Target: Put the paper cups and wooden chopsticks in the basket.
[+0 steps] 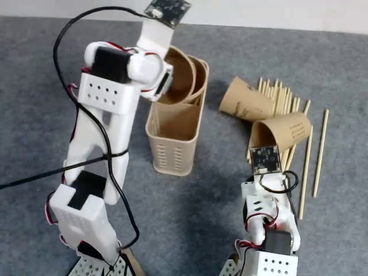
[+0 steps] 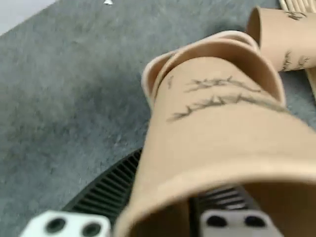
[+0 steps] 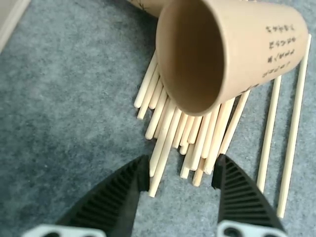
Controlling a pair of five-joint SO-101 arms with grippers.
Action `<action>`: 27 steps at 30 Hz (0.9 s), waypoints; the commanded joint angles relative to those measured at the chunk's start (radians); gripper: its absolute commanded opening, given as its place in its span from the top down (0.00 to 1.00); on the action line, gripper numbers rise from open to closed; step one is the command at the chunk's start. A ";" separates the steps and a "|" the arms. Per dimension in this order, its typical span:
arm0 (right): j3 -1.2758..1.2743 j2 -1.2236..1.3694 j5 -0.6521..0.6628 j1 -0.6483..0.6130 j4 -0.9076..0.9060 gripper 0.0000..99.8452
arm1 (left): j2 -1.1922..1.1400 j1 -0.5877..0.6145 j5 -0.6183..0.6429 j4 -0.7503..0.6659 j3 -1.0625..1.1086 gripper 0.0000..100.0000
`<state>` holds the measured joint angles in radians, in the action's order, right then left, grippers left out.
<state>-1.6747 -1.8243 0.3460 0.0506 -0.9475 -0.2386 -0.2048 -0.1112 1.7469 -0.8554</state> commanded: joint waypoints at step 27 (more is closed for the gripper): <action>-0.116 -0.010 0.008 -0.002 0.010 0.78 | 0.378 -0.008 0.097 0.026 -0.133 0.84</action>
<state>-1.6747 -1.8243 0.3460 0.0506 -0.9475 -0.0315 -0.1864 -0.0315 1.7653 -1.0533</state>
